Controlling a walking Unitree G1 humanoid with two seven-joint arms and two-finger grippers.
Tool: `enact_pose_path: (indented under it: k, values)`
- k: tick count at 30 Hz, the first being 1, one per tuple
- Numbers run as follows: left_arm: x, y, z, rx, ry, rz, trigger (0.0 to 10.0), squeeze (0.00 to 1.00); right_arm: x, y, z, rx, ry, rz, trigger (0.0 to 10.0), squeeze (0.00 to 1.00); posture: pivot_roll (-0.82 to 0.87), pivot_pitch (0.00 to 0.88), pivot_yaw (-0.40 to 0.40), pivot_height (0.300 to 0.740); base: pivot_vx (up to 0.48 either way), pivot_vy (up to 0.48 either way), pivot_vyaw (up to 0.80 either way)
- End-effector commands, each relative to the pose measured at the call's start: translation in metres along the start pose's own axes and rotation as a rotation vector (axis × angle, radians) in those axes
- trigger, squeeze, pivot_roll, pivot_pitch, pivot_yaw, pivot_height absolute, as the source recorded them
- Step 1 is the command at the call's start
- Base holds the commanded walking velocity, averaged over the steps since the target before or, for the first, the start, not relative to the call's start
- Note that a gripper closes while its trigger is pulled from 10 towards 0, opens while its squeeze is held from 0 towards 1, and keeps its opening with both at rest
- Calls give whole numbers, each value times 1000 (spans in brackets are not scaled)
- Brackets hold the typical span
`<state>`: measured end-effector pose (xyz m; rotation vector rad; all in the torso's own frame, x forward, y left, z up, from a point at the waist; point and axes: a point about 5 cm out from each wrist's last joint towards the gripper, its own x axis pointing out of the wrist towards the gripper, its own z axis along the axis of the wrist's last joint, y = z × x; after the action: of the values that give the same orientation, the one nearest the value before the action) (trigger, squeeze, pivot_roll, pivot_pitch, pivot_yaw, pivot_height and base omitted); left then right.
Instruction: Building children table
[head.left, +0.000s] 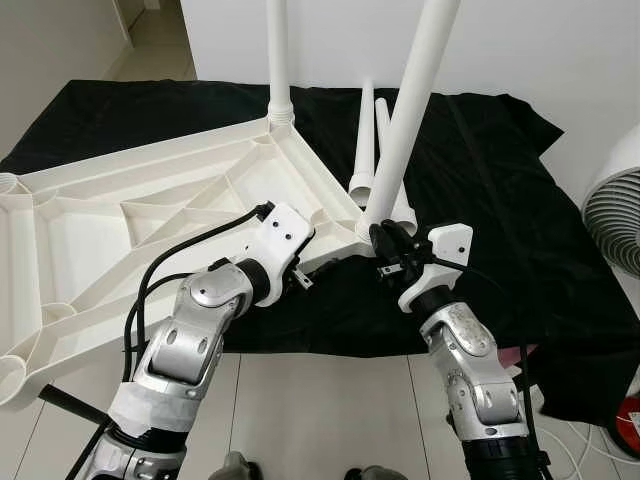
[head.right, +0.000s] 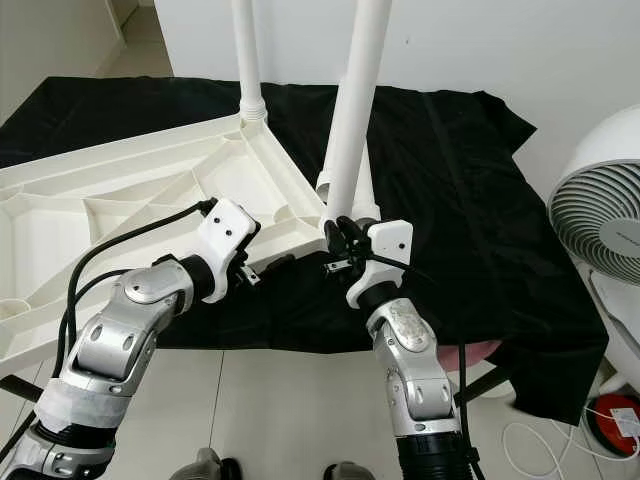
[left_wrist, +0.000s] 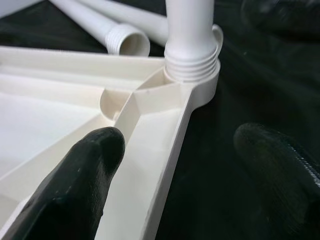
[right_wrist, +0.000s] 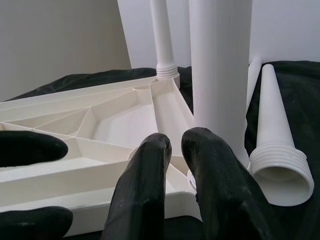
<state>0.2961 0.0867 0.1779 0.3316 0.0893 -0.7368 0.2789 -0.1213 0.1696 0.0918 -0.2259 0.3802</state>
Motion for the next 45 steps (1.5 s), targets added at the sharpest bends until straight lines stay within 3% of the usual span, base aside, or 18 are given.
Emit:
enact_pose_path:
  k: [1,8,14,25,34,45]
  values:
    - [1,13,-11,-1,74,176,10000,0,0,0,1,-3,-5,-4,10000,0,-72,85,22,740,0,0,0]
    - [1,19,-24,-20,147,218,10000,0,3,0,2,-4,-11,-3,10000,0,-76,81,21,740,0,0,0]
    - [2,32,-43,-33,234,298,10000,0,4,-1,3,-9,-16,-10,10000,0,-85,77,22,740,0,0,0]
    - [2,35,-67,-91,324,301,10000,0,3,-4,5,-14,-25,-37,10000,0,-101,77,38,740,0,0,0]
    - [-7,42,-79,-80,376,327,10000,0,3,-4,4,-7,-23,-42,10000,0,-91,79,41,740,0,0,0]
    - [-12,39,-88,-79,402,291,10000,0,7,-4,4,-7,-31,-45,10000,0,-84,77,47,740,0,0,0]
